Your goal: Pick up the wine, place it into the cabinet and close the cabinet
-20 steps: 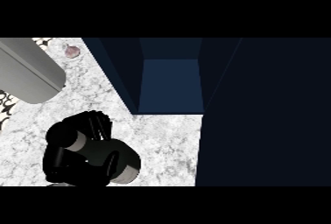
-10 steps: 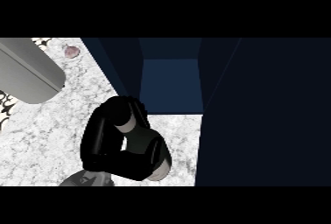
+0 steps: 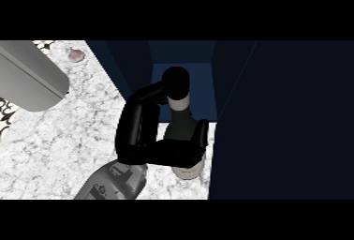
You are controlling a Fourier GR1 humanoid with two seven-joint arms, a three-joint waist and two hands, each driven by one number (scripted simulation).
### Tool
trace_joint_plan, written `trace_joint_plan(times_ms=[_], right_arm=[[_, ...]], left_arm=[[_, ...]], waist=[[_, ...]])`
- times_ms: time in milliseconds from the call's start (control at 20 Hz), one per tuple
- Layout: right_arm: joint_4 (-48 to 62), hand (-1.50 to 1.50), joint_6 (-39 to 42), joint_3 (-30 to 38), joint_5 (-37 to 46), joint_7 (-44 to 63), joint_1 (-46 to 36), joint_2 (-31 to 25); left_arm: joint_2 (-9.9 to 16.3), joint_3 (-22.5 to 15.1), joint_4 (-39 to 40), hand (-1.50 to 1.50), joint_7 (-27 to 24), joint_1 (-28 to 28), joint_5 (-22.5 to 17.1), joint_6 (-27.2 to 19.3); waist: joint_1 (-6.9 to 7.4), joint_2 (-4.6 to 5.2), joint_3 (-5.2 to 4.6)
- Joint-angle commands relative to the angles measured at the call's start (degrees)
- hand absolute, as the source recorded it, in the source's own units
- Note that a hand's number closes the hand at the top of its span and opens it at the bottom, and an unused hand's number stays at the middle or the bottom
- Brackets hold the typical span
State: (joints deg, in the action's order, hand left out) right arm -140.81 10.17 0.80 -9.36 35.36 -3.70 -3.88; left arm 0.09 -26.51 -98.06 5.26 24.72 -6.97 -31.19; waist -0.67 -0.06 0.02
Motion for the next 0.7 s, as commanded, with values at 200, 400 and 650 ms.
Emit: trace_joint_plan(times_ms=[200,400,650], right_arm=[[-8.01,-1.50,1.25,0.67,-7.64,1.70,5.41,0.36],[-4.47,-1.50,-1.08,-4.24,-0.50,1.22,1.79,2.25],[-5.71,-1.50,-0.92,0.41,-5.84,3.07,0.41,0.04]], left_arm=[[-0.09,-5.70,4.29,1.50,-0.78,4.52,1.58,-10.42],[-0.09,-1.98,8.37,1.50,-1.84,8.76,0.64,-8.41],[-0.09,-3.42,8.55,1.50,-3.19,7.38,-3.15,-10.98]], waist=[[-0.34,-0.10,0.02],[0.14,0.00,-0.02],[0.02,-0.02,-0.01]])
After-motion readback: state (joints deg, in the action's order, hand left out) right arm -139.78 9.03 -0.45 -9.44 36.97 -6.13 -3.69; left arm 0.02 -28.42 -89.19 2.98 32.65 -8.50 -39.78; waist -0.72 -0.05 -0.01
